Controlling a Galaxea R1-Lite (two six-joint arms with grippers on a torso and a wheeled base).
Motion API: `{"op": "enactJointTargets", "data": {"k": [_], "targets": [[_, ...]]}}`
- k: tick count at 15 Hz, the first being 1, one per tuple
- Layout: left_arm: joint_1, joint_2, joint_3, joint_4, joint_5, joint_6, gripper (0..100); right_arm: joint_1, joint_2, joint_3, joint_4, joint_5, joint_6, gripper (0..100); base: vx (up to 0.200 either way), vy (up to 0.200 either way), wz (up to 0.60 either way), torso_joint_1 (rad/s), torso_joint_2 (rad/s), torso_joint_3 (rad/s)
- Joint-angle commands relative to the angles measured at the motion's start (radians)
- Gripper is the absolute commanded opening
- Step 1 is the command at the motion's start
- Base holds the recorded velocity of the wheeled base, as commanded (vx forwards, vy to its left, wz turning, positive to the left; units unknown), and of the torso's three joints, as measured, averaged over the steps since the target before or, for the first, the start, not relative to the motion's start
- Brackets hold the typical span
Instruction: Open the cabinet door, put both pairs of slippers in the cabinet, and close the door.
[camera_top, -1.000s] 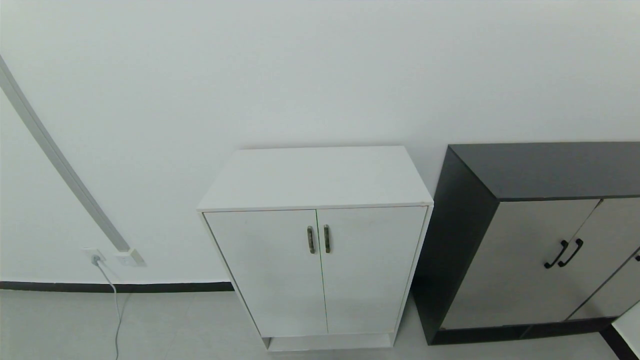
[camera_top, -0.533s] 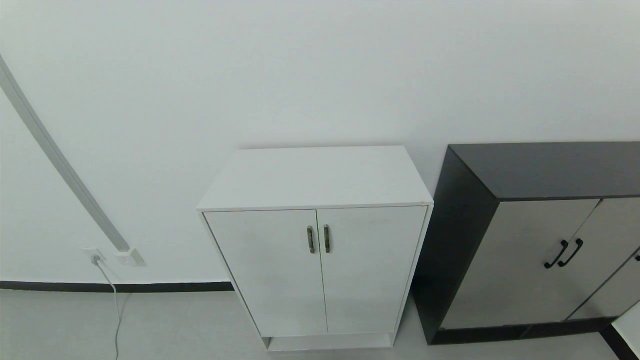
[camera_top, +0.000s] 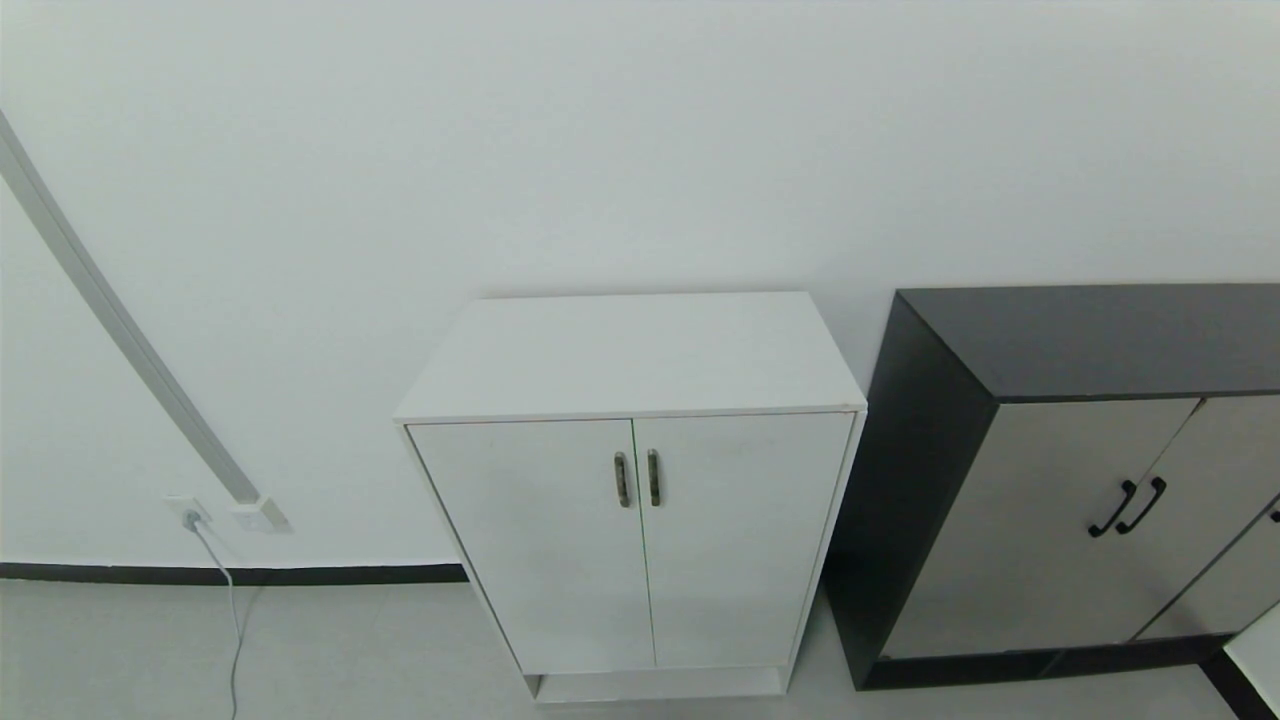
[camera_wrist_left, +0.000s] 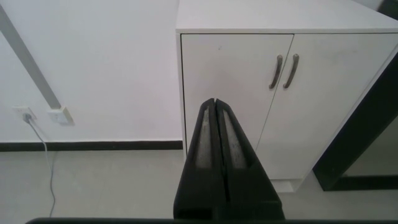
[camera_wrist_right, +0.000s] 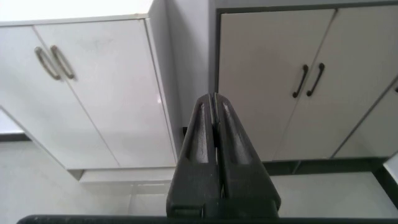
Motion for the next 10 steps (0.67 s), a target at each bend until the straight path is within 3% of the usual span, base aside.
{"op": "enactJointTargets", "data": {"k": [1, 10], "targets": [[0.000, 0.001, 0.000, 0.000, -0.001, -0.001, 0, -0.001, -0.012, 0.002, -0.004, -0.021, 0.037, 0, 0.000, 0.000, 0.00, 0.000, 0.00, 0.000], [0.000, 0.001, 0.000, 0.000, -0.002, 0.001, 0, -0.002, -0.012, 0.002, -0.006, -0.021, 0.033, 0, 0.000, 0.000, 0.00, 0.000, 0.00, 0.000]]}}
